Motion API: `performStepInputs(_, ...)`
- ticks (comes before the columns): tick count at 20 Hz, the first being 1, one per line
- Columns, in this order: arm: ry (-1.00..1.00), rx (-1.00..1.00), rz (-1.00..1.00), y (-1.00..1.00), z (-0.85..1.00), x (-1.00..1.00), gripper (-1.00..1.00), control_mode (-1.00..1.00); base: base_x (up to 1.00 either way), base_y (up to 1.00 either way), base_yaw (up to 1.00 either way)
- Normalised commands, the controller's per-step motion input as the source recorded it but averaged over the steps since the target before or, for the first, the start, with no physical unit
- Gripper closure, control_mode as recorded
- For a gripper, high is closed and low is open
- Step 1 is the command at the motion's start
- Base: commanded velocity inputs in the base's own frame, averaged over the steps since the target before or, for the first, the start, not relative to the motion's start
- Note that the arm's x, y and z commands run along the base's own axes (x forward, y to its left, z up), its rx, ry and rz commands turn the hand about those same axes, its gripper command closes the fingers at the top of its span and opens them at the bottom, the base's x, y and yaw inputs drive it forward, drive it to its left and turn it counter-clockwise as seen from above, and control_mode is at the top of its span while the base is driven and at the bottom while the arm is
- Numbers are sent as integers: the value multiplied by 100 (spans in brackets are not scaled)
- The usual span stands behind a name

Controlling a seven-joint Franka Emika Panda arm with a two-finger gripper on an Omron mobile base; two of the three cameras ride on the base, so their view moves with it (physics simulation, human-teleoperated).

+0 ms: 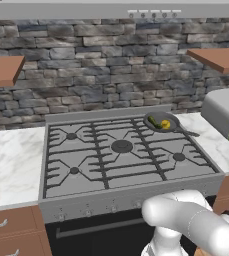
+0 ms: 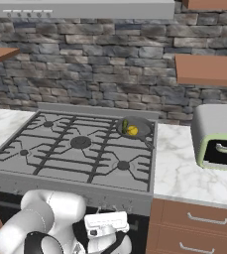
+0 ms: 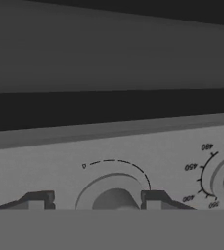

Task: Put the squash and lemon in the pan. Then turn on the rear right burner and set the heat to medium.

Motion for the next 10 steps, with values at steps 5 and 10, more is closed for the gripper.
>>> performStepInputs(5,0,1,0,2,8,5,100,-100,0,0,0)
performStepInputs(10,-1,0,0,12,4,1,100,-100,0,0,0)
